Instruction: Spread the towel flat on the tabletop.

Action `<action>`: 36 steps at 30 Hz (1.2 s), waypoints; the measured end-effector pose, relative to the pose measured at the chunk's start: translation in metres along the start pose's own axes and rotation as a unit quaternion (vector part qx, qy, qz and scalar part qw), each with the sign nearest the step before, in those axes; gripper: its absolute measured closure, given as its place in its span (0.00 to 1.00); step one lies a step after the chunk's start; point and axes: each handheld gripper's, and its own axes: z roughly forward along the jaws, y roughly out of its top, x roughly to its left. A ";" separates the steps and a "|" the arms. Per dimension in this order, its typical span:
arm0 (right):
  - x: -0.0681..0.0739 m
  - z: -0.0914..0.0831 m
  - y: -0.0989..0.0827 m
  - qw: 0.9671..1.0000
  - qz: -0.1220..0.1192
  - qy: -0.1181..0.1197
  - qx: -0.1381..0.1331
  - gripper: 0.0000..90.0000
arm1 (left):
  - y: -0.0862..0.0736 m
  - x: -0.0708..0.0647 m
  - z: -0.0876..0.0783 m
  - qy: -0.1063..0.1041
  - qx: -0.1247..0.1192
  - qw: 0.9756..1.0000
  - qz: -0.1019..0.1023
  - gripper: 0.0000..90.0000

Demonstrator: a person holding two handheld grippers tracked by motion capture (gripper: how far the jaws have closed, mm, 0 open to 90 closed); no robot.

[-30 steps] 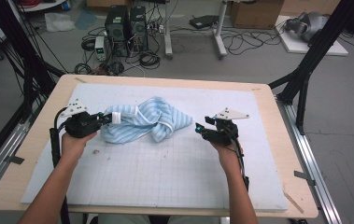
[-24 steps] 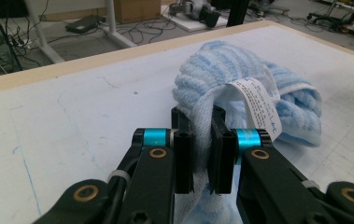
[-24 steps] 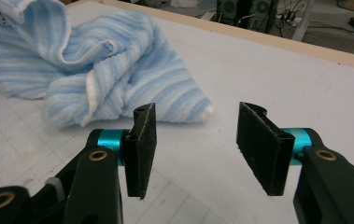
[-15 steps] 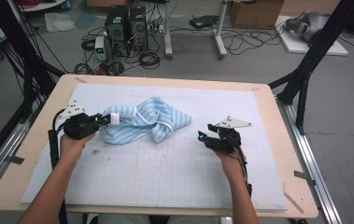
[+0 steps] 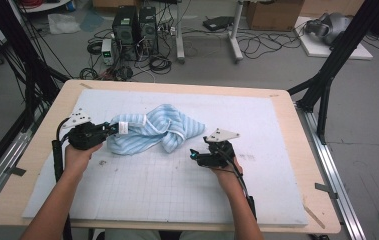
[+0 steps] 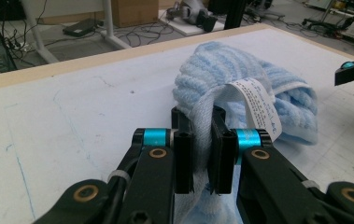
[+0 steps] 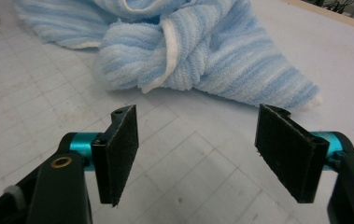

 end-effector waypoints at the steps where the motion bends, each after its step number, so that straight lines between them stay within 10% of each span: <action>1: 0.001 0.004 0.000 1.000 -0.002 -0.005 0.002 0.30 | 0.000 0.000 0.000 0.000 0.000 1.000 0.000 0.91; 9: 0.007 0.037 0.003 0.998 -0.033 -0.032 0.049 0.38 | -0.003 -0.001 0.000 -0.002 0.001 1.000 -0.001 0.91; 17: 0.007 0.046 0.009 0.997 -0.051 0.021 0.060 0.99 | -0.004 -0.001 -0.001 -0.006 -0.001 1.000 -0.003 0.91; 27: -0.004 0.019 0.013 1.000 -0.021 0.016 0.006 0.99 | -0.004 -0.002 -0.003 -0.003 -0.005 1.000 -0.003 0.91; 36: 0.002 0.032 0.010 1.000 0.002 0.018 0.015 0.37 | -0.009 0.001 -0.004 0.001 -0.006 1.000 -0.011 0.91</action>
